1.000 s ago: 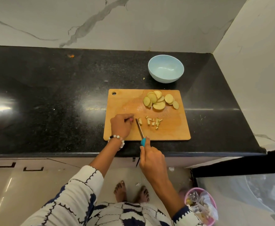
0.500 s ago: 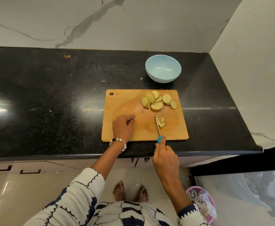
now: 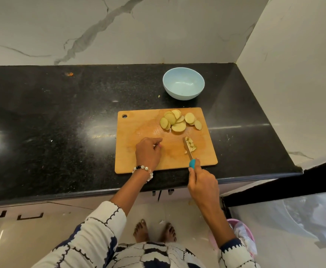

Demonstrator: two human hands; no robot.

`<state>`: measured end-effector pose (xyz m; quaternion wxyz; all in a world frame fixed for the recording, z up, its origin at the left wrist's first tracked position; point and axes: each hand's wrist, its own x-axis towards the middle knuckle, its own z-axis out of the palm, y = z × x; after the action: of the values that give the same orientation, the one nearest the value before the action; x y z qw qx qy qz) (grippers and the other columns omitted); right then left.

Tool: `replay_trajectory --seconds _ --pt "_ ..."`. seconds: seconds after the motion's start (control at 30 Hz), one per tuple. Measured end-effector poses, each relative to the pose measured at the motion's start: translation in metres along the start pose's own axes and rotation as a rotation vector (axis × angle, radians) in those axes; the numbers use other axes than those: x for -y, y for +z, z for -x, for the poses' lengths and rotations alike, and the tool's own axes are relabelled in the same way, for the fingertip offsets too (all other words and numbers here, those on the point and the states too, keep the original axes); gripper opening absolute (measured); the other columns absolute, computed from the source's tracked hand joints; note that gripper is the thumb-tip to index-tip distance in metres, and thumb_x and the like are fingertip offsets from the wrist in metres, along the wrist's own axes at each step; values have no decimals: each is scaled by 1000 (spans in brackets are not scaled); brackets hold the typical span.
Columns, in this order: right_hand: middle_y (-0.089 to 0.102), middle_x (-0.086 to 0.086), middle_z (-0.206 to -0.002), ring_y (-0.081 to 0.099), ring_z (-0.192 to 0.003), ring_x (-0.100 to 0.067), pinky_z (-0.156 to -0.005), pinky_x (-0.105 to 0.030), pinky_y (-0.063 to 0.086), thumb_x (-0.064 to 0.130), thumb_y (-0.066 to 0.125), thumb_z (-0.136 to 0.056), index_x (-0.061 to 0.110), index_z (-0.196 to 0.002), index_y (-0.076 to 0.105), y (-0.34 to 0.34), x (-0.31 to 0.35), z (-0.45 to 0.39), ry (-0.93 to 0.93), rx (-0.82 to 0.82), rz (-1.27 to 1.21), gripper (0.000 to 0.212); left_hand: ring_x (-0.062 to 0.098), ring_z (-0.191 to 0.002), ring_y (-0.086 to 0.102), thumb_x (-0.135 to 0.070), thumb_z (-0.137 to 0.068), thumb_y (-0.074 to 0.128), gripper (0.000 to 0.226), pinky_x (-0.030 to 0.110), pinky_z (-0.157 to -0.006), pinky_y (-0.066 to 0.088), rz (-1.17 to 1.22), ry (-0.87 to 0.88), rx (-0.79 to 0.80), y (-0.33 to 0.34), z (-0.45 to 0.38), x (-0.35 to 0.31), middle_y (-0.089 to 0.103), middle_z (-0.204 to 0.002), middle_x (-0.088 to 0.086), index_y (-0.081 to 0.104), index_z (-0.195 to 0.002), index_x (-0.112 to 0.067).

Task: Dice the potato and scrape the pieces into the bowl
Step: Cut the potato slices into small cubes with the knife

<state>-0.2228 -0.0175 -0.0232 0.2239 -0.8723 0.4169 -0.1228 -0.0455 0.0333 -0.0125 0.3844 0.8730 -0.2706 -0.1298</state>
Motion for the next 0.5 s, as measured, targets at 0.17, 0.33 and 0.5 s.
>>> replay_trajectory --seconds 0.17,0.33,0.5 --pt "55 0 -61 49 -51 -8 -46 -23 46 23 49 -97 10 -136 45 -17 1 -10 56 -4 -398 41 16 -95 62 -20 -84 66 29 22 -87 42 46 -1 -6 0 -27 -15 69 -106 4 68 -112 -13" --pt "61 -13 -69 52 -51 -10 -47 -31 49 31 49 -96 10 -118 60 -21 2 -20 169 -22 -610 33 21 -104 61 -22 -76 75 50 33 -95 48 -1 -23 69 6 -67 -28 65 -118 8 61 -122 -12" --pt "61 -14 -73 53 -52 -14 -47 -37 51 34 49 -96 8 -125 56 -18 -4 -28 210 -35 -613 39 23 -106 59 -29 -71 79 59 37 -95 49 -146 -21 143 14 -85 -28 62 -119 8 58 -125 -17"
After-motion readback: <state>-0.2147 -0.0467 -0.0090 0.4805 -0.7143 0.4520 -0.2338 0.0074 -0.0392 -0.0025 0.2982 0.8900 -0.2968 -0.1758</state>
